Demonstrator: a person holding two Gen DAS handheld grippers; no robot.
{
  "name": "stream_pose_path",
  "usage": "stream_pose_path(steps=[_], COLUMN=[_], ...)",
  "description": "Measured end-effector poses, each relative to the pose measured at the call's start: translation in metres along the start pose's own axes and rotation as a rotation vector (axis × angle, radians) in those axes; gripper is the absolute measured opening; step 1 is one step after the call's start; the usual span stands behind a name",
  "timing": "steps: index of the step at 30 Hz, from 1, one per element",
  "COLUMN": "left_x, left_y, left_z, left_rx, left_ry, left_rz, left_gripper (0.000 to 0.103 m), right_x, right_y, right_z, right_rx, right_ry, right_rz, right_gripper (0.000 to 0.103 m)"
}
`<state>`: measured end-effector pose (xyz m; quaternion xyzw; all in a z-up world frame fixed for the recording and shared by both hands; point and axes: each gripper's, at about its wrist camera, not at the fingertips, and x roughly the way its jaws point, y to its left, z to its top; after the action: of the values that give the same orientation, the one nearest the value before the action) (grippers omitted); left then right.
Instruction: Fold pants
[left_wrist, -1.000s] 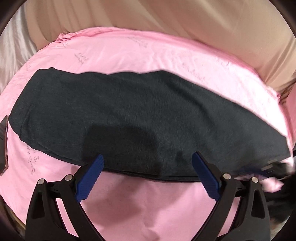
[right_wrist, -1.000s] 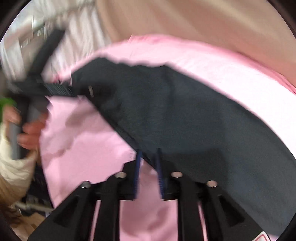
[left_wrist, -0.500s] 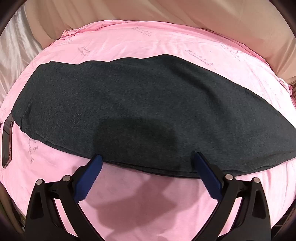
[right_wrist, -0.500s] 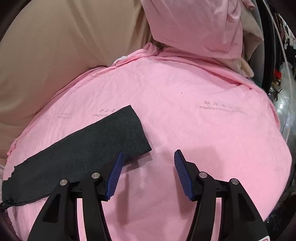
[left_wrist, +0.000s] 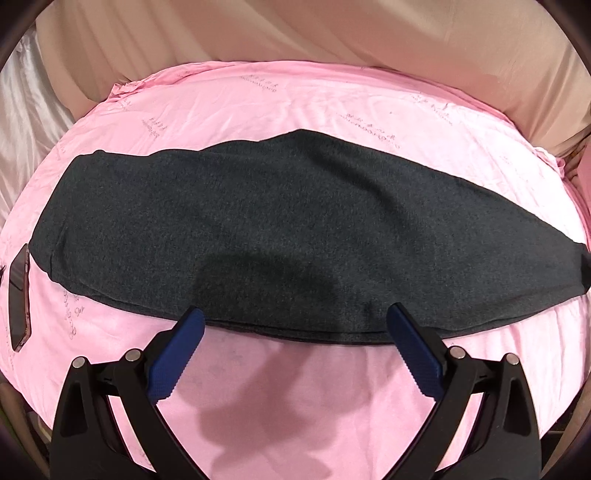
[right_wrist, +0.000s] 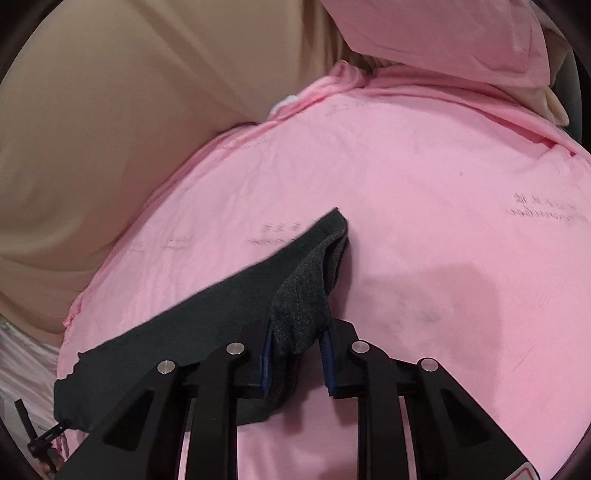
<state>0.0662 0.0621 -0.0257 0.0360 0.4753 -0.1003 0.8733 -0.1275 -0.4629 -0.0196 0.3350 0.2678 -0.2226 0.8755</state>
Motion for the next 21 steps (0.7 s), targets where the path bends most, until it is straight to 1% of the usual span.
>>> stream_pose_path(steps=[2, 6, 7, 10, 12, 15, 17, 18, 21], left_x=[-0.003, -0.009, -0.009, -0.012, -0.015, -0.023, -0.027, -0.029, -0.036], left_y=[0.006, 0.020, 0.024, 0.036, 0.044, 0.058, 0.067, 0.070, 0.084], left_z=[-0.001, -0.005, -0.005, -0.007, -0.009, -0.012, -0.013, -0.013, -0.015], left_rx=[-0.001, -0.003, -0.006, -0.016, -0.020, -0.027, -0.031, -0.034, -0.044], left_ry=[-0.010, -0.030, -0.035, -0.046, -0.056, -0.078, -0.091, -0.096, -0.114], left_rz=[-0.008, -0.022, -0.026, -0.039, -0.042, -0.042, -0.041, -0.039, -0.030], left_gripper=[0.097, 0.097, 0.097, 0.097, 0.097, 0.097, 0.097, 0.097, 0.097], right_x=[-0.012, -0.034, -0.038, -0.042, -0.037, -0.022, -0.007, -0.002, 0.030], right_y=[0.032, 0.125, 0.157, 0.237, 0.286, 0.369, 0.410, 0.425, 0.469], right_z=[0.006, 0.013, 0.012, 0.008, 0.003, -0.021, -0.043, -0.057, -0.106], right_rx=[-0.032, -0.164, -0.212, -0.322, -0.391, -0.516, -0.578, -0.603, -0.688], right_ry=[-0.026, -0.064, -0.066, -0.059, -0.041, 0.009, 0.062, 0.087, 0.189], right_rz=[0.053, 0.163, 0.205, 0.298, 0.352, 0.419, 0.454, 0.463, 0.476], right_gripper=[0.020, 0.020, 0.020, 0.020, 0.019, 0.019, 0.019, 0.019, 0.019])
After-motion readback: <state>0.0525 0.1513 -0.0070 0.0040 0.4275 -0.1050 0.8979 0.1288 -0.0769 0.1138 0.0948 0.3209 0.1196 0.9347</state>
